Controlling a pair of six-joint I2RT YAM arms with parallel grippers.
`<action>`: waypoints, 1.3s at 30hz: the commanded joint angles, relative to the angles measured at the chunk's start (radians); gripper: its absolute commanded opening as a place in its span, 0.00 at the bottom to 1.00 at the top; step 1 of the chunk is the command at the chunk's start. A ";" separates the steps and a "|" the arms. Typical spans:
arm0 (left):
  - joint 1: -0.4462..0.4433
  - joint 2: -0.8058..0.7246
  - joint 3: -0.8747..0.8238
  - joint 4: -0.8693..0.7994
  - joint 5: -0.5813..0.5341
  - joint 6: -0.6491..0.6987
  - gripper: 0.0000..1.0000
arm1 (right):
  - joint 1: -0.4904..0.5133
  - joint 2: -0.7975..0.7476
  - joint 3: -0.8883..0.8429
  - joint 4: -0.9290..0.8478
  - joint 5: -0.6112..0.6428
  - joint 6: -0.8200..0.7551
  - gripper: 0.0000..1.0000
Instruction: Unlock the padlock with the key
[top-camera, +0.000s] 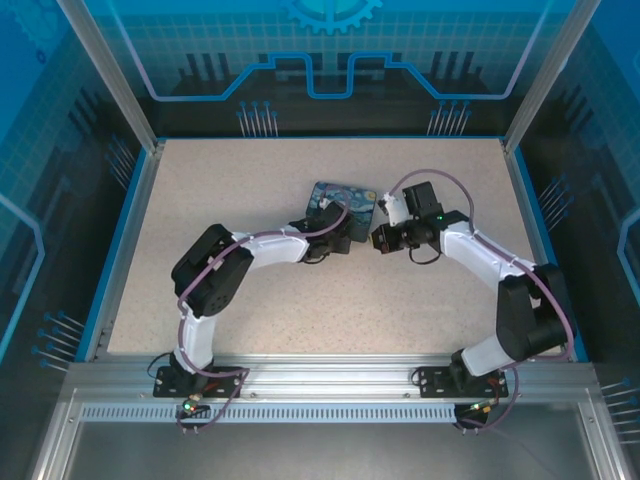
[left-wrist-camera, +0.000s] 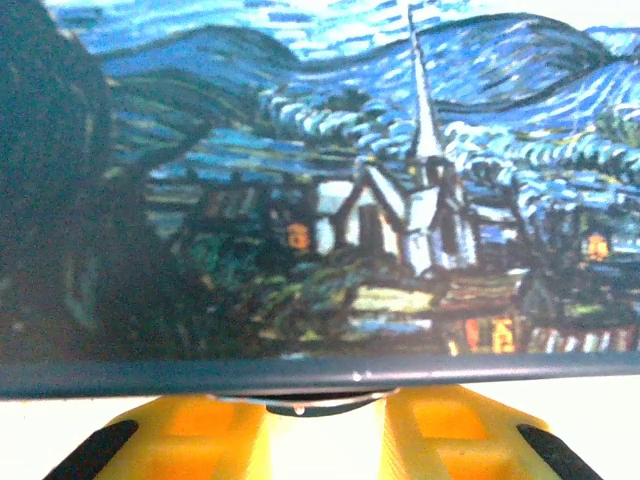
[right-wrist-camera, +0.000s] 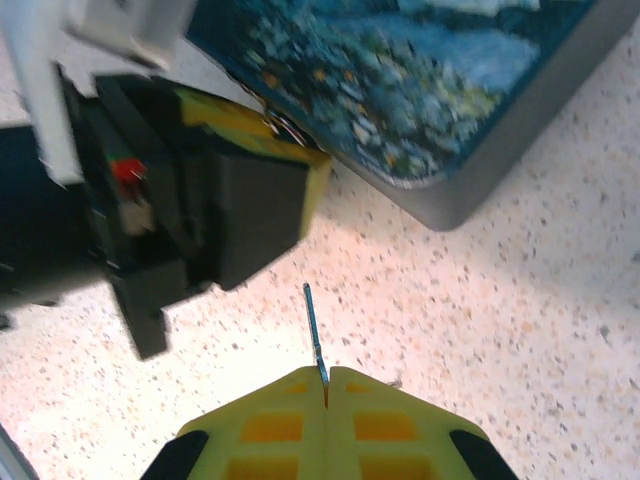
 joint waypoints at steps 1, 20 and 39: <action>0.007 -0.062 0.056 -0.129 0.053 -0.060 0.25 | 0.008 -0.032 -0.050 -0.019 0.018 -0.009 0.00; 0.020 -0.110 0.004 -0.119 0.067 -0.115 0.40 | 0.072 -0.014 -0.166 0.137 -0.002 0.025 0.00; -0.057 0.019 -0.114 0.180 -0.157 -0.044 0.65 | -0.042 -0.056 -0.105 0.077 -0.008 -0.002 0.00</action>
